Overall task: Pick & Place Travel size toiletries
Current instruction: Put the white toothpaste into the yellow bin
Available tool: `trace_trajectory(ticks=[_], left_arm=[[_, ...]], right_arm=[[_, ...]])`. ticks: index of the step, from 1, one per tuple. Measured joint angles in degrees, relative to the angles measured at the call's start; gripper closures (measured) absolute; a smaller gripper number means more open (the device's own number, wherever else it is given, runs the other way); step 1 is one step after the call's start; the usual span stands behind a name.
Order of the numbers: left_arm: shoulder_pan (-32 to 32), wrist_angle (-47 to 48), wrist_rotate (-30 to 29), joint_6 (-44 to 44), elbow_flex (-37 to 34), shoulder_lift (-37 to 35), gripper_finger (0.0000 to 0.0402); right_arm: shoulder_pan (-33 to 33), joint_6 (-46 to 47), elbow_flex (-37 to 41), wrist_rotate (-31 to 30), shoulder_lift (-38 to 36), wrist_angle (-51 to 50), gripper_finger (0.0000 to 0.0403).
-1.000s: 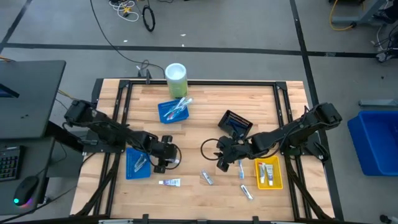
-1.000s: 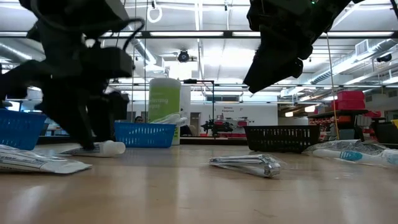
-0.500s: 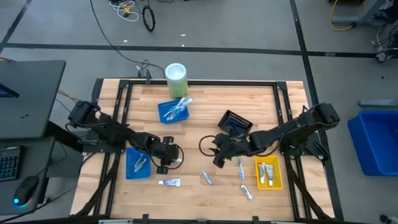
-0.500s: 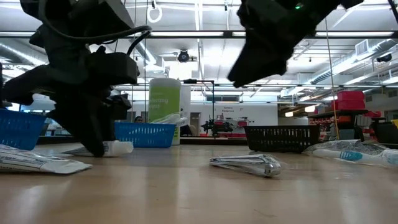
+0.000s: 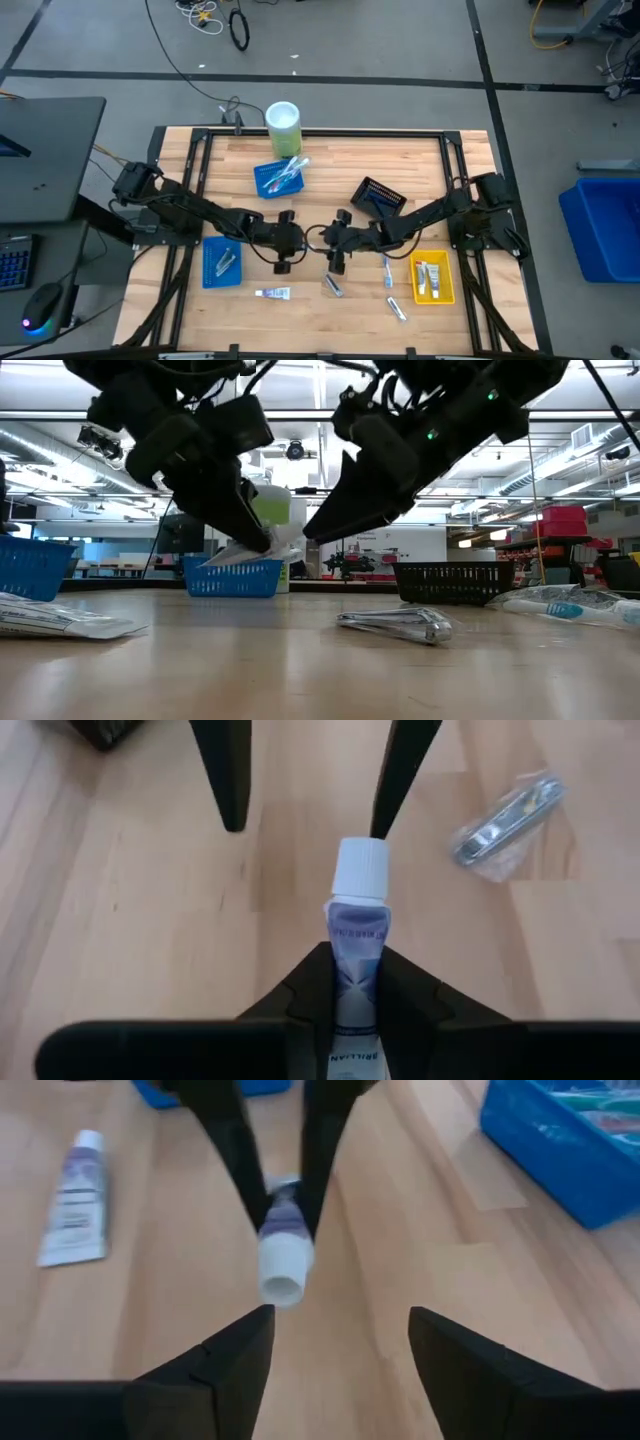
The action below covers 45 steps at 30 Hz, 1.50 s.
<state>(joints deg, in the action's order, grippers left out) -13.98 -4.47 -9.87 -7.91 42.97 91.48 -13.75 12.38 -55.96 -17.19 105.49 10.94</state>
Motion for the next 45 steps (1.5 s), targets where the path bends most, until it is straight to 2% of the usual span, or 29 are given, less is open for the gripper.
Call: trace_trajectory(ticks=[8,20,35,45], left_arm=[[2.38,-0.77,-0.07,0.01,1.19,0.02,0.0336],[3.10,-2.92,1.28,-0.36,1.17,-0.07,0.0336],[3.06,-2.38,1.40,-0.45,1.17,-0.07,0.0336],[3.08,-2.32,1.45,-2.44,1.13,-0.07,0.0333]], right_arm=[[1.05,-2.01,0.00,4.42,0.26,2.19,0.0155],[1.48,-3.03,0.00,4.33,0.26,3.22,0.0215],[1.46,-4.46,0.00,4.29,0.26,3.17,0.0318],[1.46,-4.50,0.00,4.31,0.26,3.05,0.0330]])
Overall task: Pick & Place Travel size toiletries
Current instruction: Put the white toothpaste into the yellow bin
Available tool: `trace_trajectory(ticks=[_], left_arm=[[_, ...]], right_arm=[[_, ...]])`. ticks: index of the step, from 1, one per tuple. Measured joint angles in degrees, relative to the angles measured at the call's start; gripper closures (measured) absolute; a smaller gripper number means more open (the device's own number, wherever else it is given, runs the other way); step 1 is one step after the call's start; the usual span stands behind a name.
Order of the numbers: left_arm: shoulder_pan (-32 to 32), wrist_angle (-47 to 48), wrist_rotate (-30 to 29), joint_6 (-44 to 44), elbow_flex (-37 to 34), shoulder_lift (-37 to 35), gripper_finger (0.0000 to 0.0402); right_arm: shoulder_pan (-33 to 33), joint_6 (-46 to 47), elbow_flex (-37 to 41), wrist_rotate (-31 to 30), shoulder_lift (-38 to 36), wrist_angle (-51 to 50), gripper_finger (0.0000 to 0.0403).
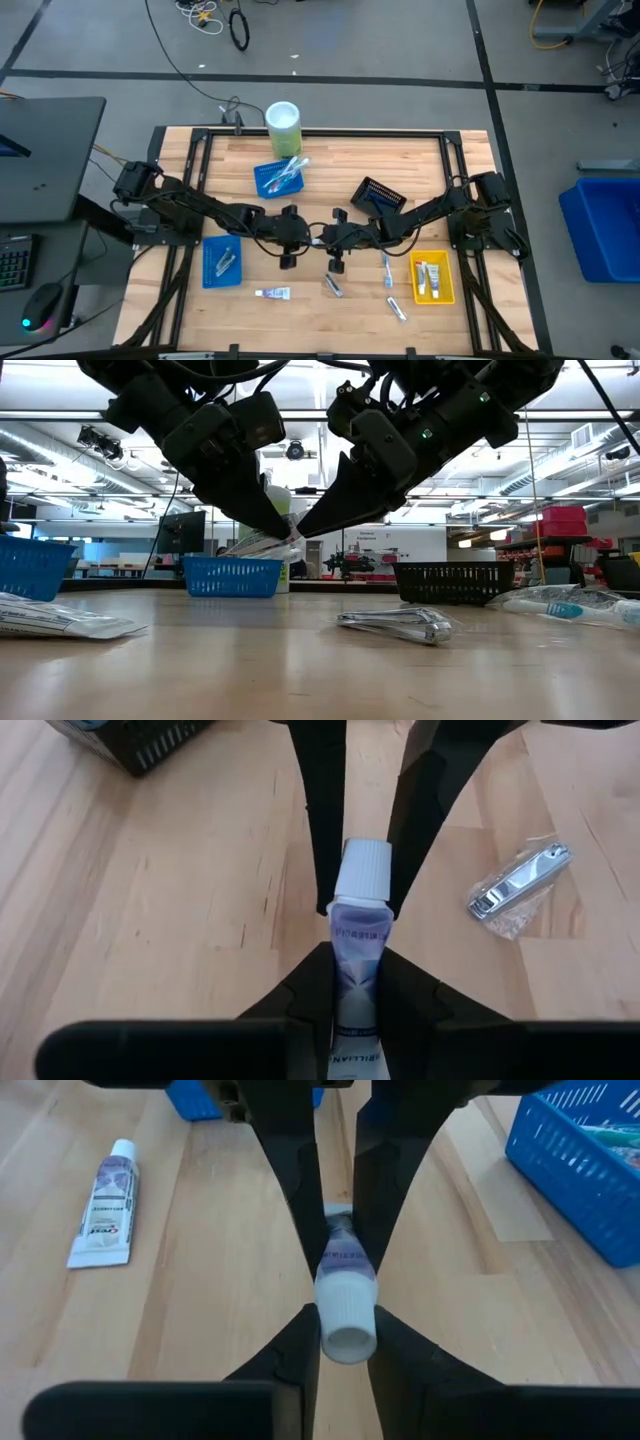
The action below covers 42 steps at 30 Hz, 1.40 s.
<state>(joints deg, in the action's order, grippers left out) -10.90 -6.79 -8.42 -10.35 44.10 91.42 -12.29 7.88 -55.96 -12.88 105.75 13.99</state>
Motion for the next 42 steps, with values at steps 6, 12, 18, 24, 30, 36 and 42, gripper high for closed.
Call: trace_trajectory(ticks=[6,12,18,24,30,36,42], left_arm=[[0.00,-0.06,0.12,0.04,0.00,0.00,0.0300],[0.02,0.00,0.09,0.07,-0.02,-0.01,0.0256],[0.00,-0.03,-1.04,0.99,-0.02,-0.02,0.0231],[0.02,-0.13,-4.15,1.16,-0.02,-0.02,0.0225],[0.11,-0.36,-5.55,-0.91,-0.02,-0.02,0.0225],[0.13,-0.41,-9.71,-3.51,-0.02,-0.02,0.0225],[0.13,-0.41,-11.07,-4.26,-0.02,-0.02,0.0225]], right_arm=[[0.00,-0.02,0.00,-0.02,-0.05,-1.22,0.0331],[-0.24,2.81,0.00,-3.10,-3.80,-14.55,0.0331],[-2.20,13.88,-0.02,-0.40,-17.25,-36.85,0.0331],[-5.98,18.26,-0.02,10.91,-34.19,-58.37,0.0331],[-11.51,18.91,-0.02,23.40,-45.07,-77.06,0.0331],[-17.93,21.27,1.22,24.98,-45.85,-85.14,0.0331],[-23.20,20.72,10.50,25.47,-45.49,-72.86,0.0331]])
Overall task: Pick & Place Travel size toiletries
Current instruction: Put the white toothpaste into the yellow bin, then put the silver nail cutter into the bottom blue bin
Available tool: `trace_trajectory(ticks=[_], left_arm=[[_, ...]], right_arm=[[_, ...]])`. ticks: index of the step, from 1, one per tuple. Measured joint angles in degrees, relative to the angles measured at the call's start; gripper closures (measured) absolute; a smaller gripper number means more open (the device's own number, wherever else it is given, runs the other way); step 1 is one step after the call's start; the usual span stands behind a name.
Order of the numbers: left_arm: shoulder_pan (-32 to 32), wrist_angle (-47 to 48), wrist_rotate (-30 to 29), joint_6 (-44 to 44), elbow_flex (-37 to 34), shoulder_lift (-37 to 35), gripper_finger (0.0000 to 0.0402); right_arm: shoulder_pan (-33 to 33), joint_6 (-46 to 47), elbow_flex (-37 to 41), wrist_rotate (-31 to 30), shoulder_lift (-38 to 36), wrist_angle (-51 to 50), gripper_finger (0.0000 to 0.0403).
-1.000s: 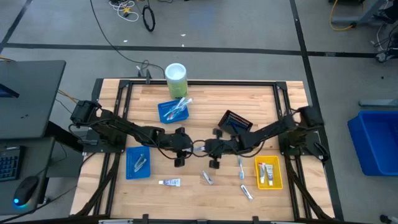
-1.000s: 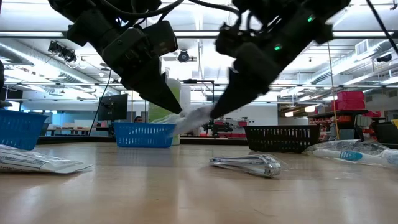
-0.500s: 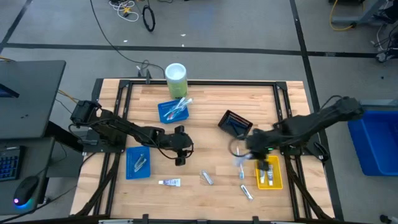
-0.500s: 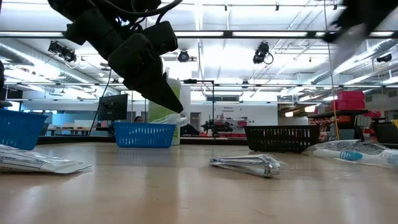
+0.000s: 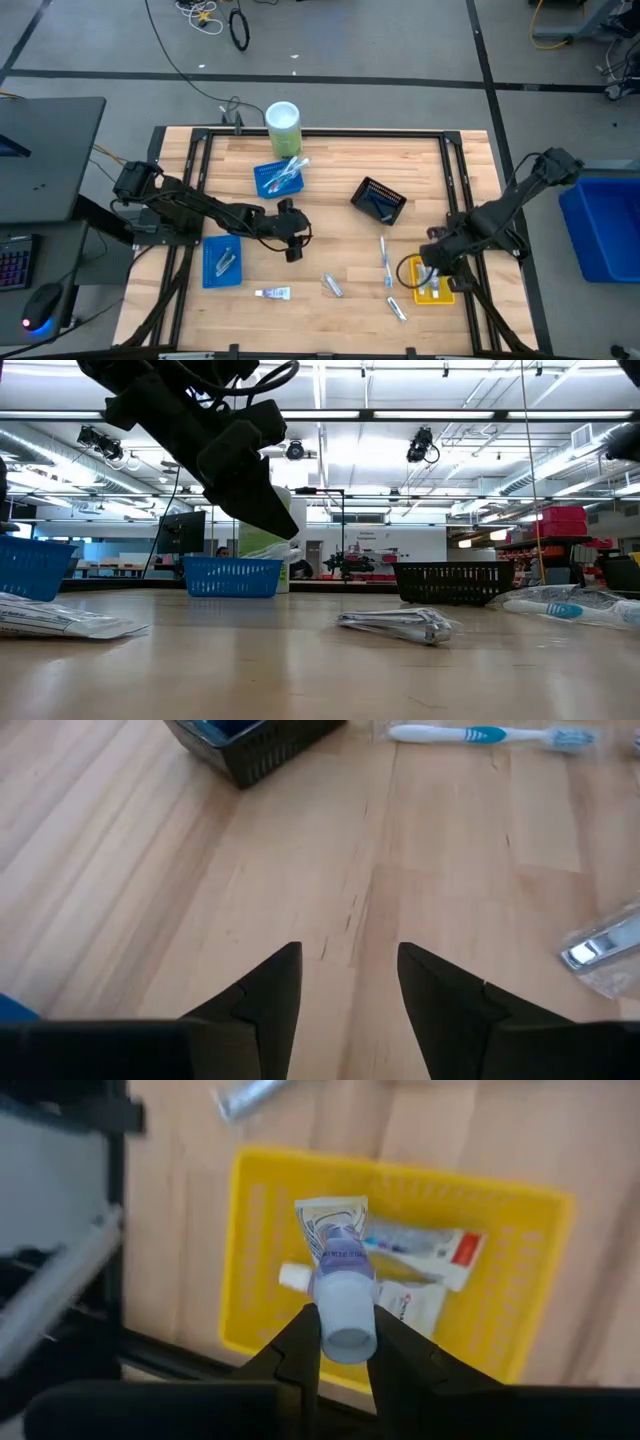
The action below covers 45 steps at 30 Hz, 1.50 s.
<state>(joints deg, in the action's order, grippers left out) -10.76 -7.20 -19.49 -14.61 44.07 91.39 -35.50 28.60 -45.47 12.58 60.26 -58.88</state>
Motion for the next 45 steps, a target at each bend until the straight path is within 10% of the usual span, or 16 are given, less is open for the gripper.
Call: trace_trajectory(ticks=[27,38,45], left_arm=[[2.78,-4.35,4.38,-5.58,0.02,0.00,0.0225],[0.12,-14.26,21.41,6.37,0.20,2.19,0.0225],[-4.17,-16.70,22.28,10.10,2.21,8.43,0.0216]], right_arm=[[-3.09,12.96,-5.54,-2.55,2.00,1.61,0.0278],[-3.05,-7.72,-5.51,-29.03,2.02,31.43,0.0277],[-3.05,-16.92,-1.88,-33.54,2.11,49.81,0.0278]])
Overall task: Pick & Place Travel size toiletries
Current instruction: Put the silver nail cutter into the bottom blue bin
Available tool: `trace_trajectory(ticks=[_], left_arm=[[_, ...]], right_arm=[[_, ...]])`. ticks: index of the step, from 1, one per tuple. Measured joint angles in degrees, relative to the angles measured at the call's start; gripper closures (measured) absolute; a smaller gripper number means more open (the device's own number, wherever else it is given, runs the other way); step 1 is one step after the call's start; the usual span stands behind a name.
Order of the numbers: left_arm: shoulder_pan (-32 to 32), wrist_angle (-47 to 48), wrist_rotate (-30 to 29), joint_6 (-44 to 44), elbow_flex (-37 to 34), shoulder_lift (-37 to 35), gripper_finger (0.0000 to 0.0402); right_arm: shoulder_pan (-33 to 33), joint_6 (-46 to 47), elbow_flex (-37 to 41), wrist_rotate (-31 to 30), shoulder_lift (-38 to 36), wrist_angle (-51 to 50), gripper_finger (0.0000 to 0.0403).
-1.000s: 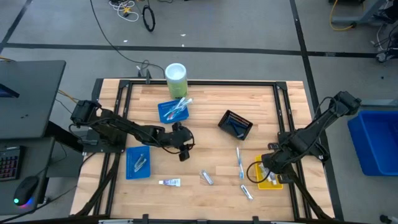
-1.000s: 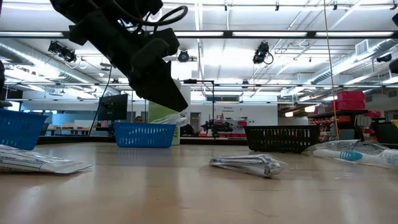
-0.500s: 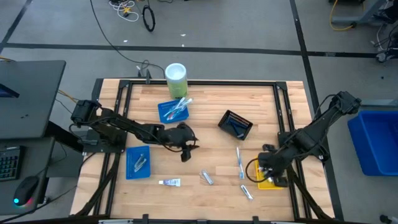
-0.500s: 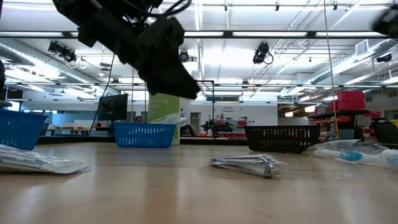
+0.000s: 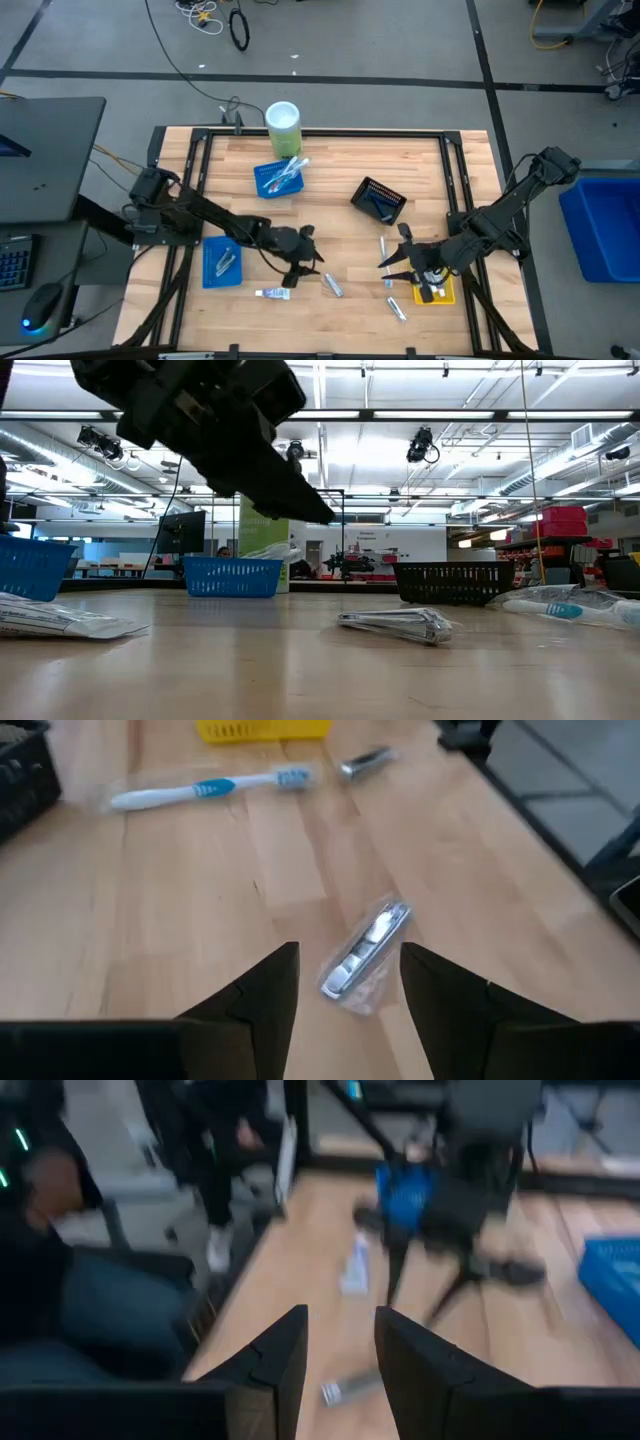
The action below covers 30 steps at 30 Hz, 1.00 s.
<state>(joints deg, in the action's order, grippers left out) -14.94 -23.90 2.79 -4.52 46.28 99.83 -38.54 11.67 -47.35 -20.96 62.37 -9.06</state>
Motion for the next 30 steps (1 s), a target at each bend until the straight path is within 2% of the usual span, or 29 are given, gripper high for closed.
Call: trace_trajectory(ticks=[7,12,17,19,23,25,30], left_arm=[[-1.27,0.28,0.23,6.81,7.68,8.45,0.0186],[-1.22,0.73,4.28,8.63,14.05,15.87,0.0175],[-1.29,7.31,5.97,9.52,18.13,20.19,0.0180],[-1.44,7.81,5.67,9.92,19.16,21.18,0.0188],[-1.95,11.56,2.34,11.10,19.32,20.92,0.0219],[-2.28,12.49,0.44,11.01,19.28,20.79,0.0243],[-2.12,13.34,2.97,9.66,19.23,20.41,0.0323]], right_arm=[[0.02,-1.65,1.20,-0.03,-0.07,13.00,0.0278],[1.08,-3.41,1.26,-0.28,-0.04,13.65,0.0277],[2.39,-3.14,1.26,-6.96,0.24,12.28,0.0278],[2.89,-3.13,1.26,-8.95,0.32,12.05,0.0277],[3.83,-2.79,1.26,-9.09,0.68,12.00,0.0278],[4.52,-2.72,1.21,-9.06,1.22,13.18,0.0278],[6.69,-2.70,1.24,-11.39,2.84,12.02,0.0279]])
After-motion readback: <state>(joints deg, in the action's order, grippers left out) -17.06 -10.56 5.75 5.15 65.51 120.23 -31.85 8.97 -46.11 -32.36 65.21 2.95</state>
